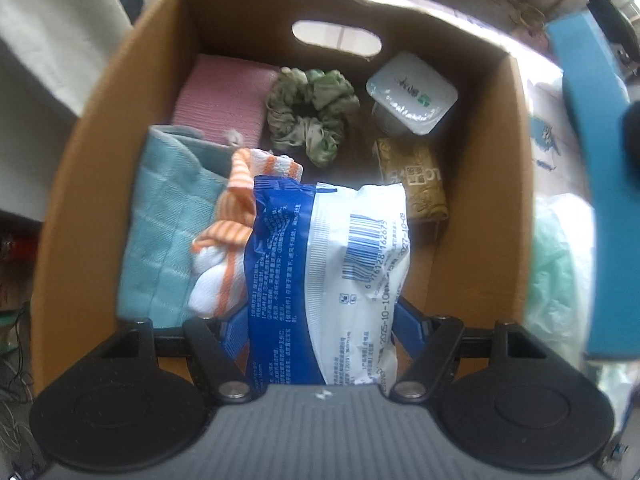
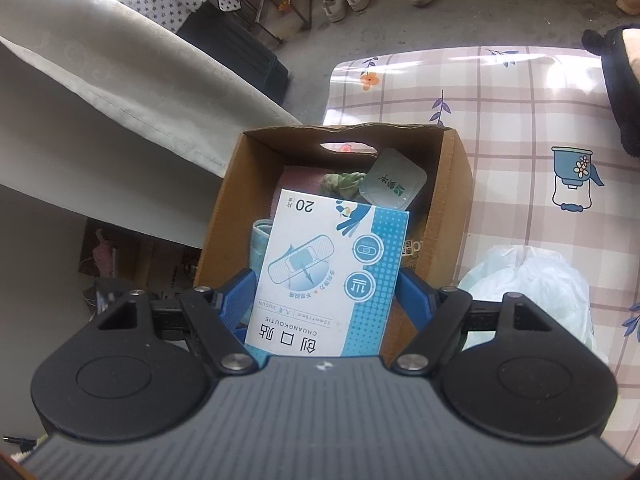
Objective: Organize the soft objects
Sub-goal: 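Open the left tool to drop the packet while the right tool releases the bandage box into the box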
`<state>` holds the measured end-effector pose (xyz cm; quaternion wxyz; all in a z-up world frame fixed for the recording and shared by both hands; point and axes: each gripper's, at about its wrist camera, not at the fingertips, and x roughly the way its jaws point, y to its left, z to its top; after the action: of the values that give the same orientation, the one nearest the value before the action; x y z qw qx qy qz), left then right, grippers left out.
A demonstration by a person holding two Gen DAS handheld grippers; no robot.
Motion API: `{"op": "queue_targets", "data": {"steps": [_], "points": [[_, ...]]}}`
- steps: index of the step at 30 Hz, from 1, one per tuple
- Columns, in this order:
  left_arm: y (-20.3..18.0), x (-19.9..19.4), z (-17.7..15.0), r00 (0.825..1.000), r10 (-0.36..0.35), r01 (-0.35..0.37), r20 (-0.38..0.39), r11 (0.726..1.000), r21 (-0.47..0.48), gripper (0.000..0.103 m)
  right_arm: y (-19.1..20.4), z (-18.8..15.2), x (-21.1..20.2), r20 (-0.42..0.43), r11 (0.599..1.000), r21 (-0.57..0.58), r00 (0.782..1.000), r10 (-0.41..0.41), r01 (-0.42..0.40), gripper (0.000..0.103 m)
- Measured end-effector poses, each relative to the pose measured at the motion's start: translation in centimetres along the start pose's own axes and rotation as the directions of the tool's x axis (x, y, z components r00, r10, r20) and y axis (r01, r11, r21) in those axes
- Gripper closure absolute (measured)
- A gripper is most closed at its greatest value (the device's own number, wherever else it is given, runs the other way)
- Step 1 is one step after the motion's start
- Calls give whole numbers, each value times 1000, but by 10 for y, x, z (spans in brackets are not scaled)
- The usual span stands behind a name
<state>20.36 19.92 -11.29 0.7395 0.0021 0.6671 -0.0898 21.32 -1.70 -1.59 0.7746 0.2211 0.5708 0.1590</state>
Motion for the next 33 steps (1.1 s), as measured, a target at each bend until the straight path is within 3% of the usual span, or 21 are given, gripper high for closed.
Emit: {"op": "queue_targets", "data": {"steps": [4,7,18,33], "points": [[7,21,5,1000,10,-10,-19,1000,20,30,6,3,9,-13,999,-35,999,-37,36,27],[14,31,6,999,-26,26,-30,1000,14,30,14,5,17,-19,996,-69,999,-50,49,27],[24,30,3,997,-64,64,-31,998,-3,29,39,-2,56,-68,981,-179,993,-94,80,27],[28,21,10,998,-68,67,-17,997,-36,24,30,-11,72,-112,978,-163,982,-152,133,26]]}}
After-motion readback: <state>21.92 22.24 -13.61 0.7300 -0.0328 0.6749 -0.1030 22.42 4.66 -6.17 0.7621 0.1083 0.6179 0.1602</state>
